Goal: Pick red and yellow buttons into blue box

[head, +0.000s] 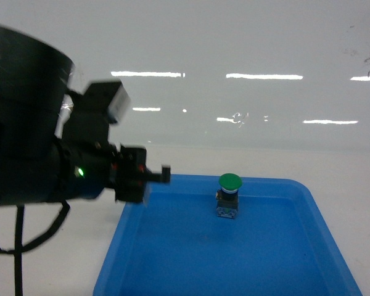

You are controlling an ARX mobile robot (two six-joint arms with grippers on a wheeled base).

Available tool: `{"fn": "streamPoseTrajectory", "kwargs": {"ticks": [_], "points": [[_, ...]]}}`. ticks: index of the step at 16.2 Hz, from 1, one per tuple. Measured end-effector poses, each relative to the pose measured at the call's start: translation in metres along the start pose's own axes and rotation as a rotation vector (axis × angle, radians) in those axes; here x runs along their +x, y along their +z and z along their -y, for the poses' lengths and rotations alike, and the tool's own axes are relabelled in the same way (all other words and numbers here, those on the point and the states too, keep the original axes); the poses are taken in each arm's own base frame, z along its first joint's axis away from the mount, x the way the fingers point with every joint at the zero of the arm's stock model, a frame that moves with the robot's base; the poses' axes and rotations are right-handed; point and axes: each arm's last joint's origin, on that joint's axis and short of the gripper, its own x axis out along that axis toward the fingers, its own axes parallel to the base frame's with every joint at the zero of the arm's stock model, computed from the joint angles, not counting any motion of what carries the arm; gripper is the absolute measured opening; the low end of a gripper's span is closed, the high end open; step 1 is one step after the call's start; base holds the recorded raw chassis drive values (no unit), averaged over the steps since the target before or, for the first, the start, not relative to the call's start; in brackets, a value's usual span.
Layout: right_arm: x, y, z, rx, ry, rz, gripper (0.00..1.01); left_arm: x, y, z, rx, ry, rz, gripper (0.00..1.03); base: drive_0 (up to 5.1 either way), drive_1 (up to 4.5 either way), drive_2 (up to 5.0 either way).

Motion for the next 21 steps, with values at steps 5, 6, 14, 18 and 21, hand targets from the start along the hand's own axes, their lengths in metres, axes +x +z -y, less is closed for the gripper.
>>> {"fn": "streamPoseTrajectory", "kwargs": {"ticks": [5,6,14,18,21], "points": [[0.000,0.000,0.000,0.000,0.000,0.000,0.31,-0.069,0.025,-0.035,0.029,0.104,0.271,0.32,0.0,0.00,0.0],[0.000,0.000,0.000,0.000,0.000,0.000,0.31,-0.085,0.024,-0.044,0.032,0.136,0.308,0.32,0.0,0.00,0.0],[0.000,0.000,0.000,0.000,0.000,0.000,0.31,-0.177,-0.014,-0.042,-0.047,0.156,0.397,0.32,0.0,0.00,0.0],[0.000,0.000,0.000,0.000,0.000,0.000,0.31,-0.172,-0.022,-0.032,-0.032,0.130,0.403,0.32,0.0,0.00,0.0],[0.000,0.000,0.000,0.000,0.000,0.000,0.31,-0.171,-0.022,-0.032,-0.023,0.133,0.400,0.32,0.0,0.00,0.0]]}}
